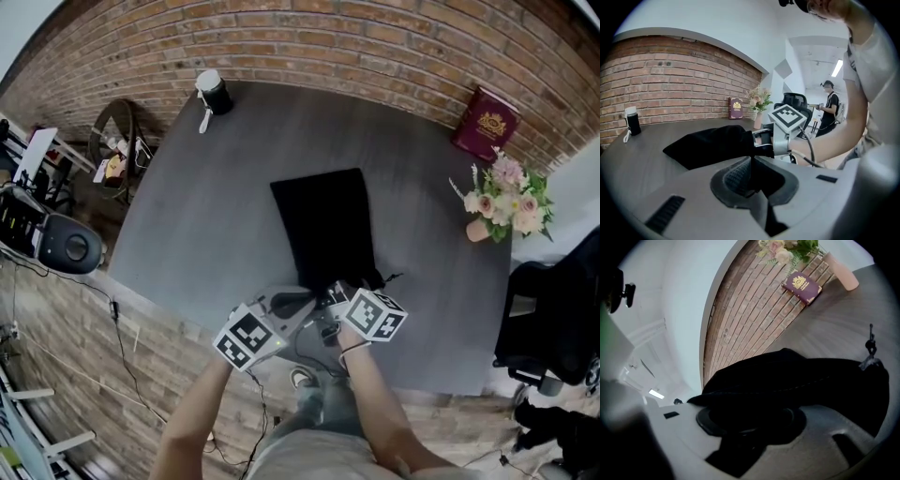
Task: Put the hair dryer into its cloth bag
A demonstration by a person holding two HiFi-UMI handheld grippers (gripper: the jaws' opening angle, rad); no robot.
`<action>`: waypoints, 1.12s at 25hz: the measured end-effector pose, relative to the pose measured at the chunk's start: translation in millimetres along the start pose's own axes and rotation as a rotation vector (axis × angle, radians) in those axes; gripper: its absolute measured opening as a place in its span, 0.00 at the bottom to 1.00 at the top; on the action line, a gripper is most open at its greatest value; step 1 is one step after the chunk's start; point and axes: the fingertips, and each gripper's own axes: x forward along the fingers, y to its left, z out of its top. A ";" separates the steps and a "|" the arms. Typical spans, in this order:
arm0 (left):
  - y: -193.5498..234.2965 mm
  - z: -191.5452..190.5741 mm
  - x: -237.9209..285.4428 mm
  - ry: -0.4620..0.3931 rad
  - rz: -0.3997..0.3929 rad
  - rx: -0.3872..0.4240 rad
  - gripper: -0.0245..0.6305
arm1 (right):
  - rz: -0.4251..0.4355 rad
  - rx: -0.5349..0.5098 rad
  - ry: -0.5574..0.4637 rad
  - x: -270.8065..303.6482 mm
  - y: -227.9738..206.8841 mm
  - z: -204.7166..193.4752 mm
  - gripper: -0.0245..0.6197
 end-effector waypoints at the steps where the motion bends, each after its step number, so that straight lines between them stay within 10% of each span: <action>1: -0.6 -0.4 0.9 0.002 -0.002 -0.001 0.07 | 0.001 0.003 -0.002 2.1 -1.3 0.8 0.32; 28: 12.7 -22.8 5.6 0.015 0.021 -0.081 0.07 | -0.016 -0.081 0.038 33.6 -19.1 3.9 0.32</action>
